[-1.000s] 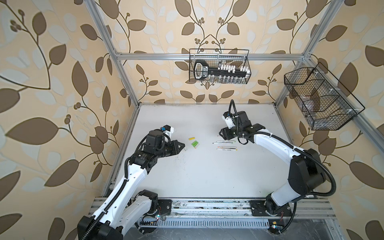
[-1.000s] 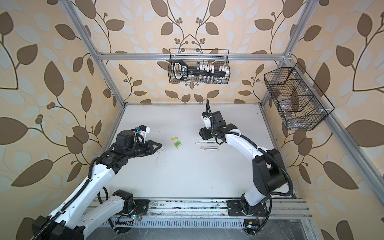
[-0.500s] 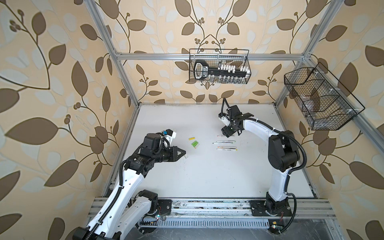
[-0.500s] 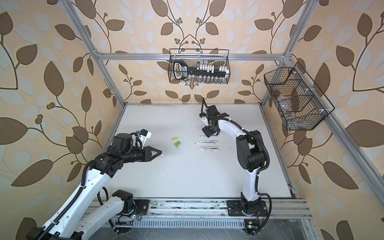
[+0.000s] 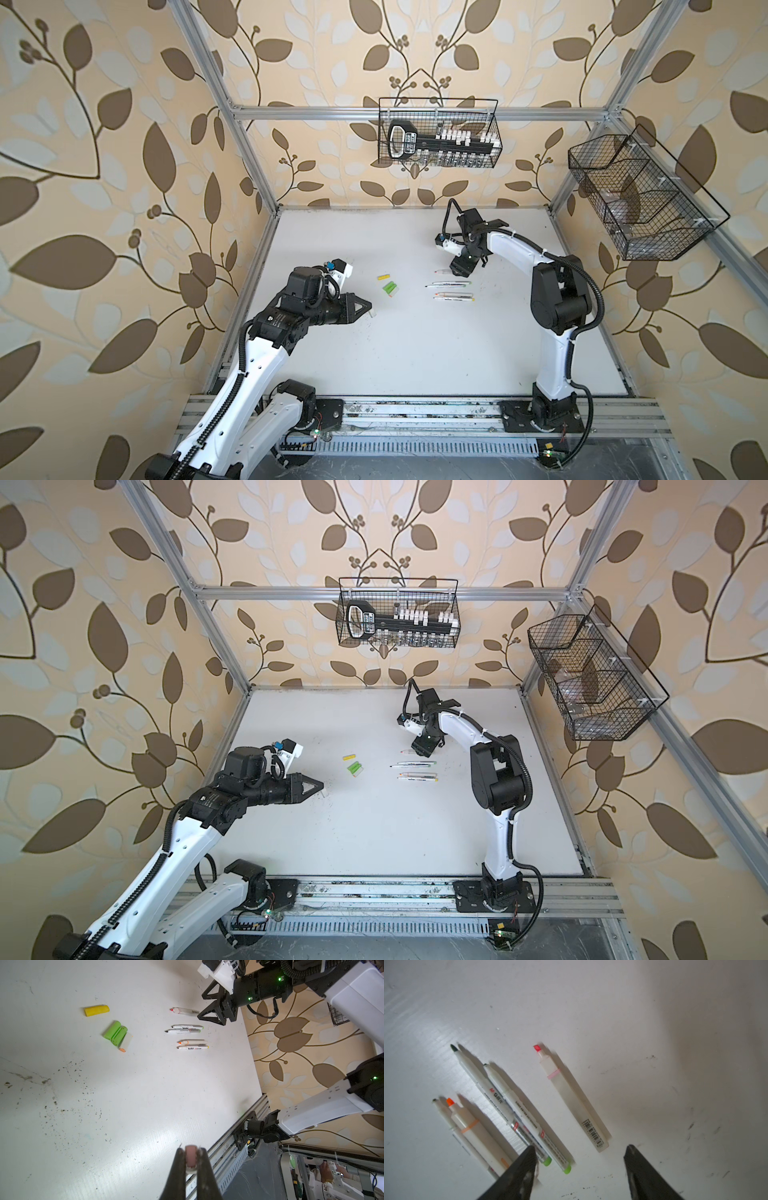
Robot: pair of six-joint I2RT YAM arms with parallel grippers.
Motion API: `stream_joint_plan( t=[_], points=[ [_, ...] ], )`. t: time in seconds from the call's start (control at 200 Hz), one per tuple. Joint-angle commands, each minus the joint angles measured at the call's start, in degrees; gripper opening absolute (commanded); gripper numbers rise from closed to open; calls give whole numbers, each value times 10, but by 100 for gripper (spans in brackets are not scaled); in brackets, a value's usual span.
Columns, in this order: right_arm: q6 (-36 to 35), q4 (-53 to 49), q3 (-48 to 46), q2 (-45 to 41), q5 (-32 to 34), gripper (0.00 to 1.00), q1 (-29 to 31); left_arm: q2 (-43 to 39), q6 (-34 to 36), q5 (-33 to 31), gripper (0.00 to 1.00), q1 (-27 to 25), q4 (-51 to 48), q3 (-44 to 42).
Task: Insert the pens into the pen caps
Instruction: 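Move the right gripper over the white pink-tipped highlighter among the pens, then grasp the pink-tipped highlighter with the right gripper and lift it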
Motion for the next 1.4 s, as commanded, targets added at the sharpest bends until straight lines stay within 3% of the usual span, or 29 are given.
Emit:
stream_joint_plan(
  t=[0.0,0.31,0.66,0.98,1.395],
  points=[
    [-63,-16,8,9,-21,68,-5,0,15,0,0,-2,-1,11],
    [-68,-32,64,62,19,61,-5,-10,15,-10,0,-1,-4,11],
    [-76,-36,76,88,1,48,-4,-13,15,-17,0,0,-7,12],
    [-77,-37,78,105,-6,46,0,-21,15,-24,0,1,-8,12],
    [-79,-66,108,148,-23,31,16,-22,15,-24,0,4,-8,13]
  ],
)
